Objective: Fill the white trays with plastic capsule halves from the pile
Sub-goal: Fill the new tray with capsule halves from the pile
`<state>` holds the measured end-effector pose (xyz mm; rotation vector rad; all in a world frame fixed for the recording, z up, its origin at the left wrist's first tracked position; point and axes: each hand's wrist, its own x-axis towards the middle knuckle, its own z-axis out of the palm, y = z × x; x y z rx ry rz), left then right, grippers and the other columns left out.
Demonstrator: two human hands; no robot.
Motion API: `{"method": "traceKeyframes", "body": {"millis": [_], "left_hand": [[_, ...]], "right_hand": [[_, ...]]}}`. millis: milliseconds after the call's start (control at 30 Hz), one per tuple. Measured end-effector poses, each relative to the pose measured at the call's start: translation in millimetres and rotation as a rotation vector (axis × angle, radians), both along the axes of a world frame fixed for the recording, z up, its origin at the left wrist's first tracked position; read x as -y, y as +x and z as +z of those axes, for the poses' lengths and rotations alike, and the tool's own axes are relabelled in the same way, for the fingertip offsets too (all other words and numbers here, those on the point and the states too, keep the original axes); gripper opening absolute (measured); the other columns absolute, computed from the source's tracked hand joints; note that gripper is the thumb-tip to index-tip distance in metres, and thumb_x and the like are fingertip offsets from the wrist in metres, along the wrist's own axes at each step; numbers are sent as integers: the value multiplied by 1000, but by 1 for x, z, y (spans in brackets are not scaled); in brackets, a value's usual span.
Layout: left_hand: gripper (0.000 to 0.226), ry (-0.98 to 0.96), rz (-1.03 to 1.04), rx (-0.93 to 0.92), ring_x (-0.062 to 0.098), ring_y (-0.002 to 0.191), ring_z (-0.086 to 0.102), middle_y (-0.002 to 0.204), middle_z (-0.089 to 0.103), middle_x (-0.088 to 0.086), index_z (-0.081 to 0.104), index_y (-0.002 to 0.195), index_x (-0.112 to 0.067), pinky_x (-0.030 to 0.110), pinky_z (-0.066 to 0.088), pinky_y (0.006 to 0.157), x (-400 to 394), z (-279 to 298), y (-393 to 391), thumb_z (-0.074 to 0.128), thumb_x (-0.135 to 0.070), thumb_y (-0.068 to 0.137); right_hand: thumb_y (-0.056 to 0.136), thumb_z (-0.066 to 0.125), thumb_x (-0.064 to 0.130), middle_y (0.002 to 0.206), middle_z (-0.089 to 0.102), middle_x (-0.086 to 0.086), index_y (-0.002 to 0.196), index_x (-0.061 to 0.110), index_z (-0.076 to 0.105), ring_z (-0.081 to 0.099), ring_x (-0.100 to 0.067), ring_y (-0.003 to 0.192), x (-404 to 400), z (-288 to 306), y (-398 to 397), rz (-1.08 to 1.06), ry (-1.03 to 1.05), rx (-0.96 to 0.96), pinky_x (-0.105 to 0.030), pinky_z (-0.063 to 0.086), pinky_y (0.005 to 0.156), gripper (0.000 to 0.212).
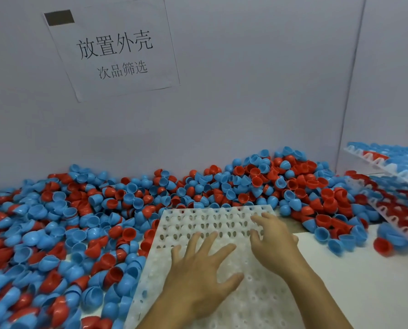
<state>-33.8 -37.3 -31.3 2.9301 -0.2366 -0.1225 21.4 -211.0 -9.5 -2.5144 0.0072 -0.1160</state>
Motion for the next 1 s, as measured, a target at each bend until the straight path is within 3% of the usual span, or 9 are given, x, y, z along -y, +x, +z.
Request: {"method": "traceKeyframes", "body": {"millis": [100,267,500,667,833,900,1000], "left_hand": [[69,5,16,51,14,154,-11,167,0,-20,13,149,-60,55,-3,120,0,-2,-3,26,-83,86],[70,-5,22,76,13,153,-9,167,4,-18,16,147,-58,56,-2,119,-2,-4,-1,23,-82,82],[66,-33,22,44,29,154,-9,169,6,-3,24,149,-49,65,-7,116,17,-5,0,29,-74,88],[63,-45,-1,69,20,153,-6,167,9,-8,27,147,-52,64,-3,118,2,-3,3,33,-75,89],[68,-105,-1,57,22,155,-9,169,7,-7,24,152,-48,60,-9,118,5,-1,-4,33,-77,90],[69,-266,18,98,15,155,3,166,19,-10,30,151,-43,53,-4,122,2,6,-6,30,-77,90],[59,-463,131,293,6,139,34,145,46,-17,49,140,-35,36,23,119,-16,22,-6,33,-63,91]], "right_hand": [[99,49,32,157,30,-4,142,24,47,24,-24,145,-3,-3,-2,-91,-60,-41,-51,27,112,44],[97,51,39,132,51,-4,129,19,56,50,-24,121,-4,-4,0,-102,-117,-8,-44,41,101,38],[94,59,32,139,53,-9,127,13,61,51,-27,125,4,-1,2,-86,-123,54,-40,44,98,37],[95,55,39,151,47,-3,139,21,56,48,-22,134,1,-1,-1,-40,-181,39,-39,43,104,48],[94,56,36,137,61,0,135,24,59,56,-22,125,3,4,-4,-30,-135,-2,-39,48,99,43],[94,56,34,138,60,1,135,26,59,55,-23,125,1,5,-4,-41,-133,-24,-44,48,102,41],[93,57,35,135,61,1,131,29,61,57,-23,119,0,7,-4,-66,-112,-39,-49,47,101,39]]}}
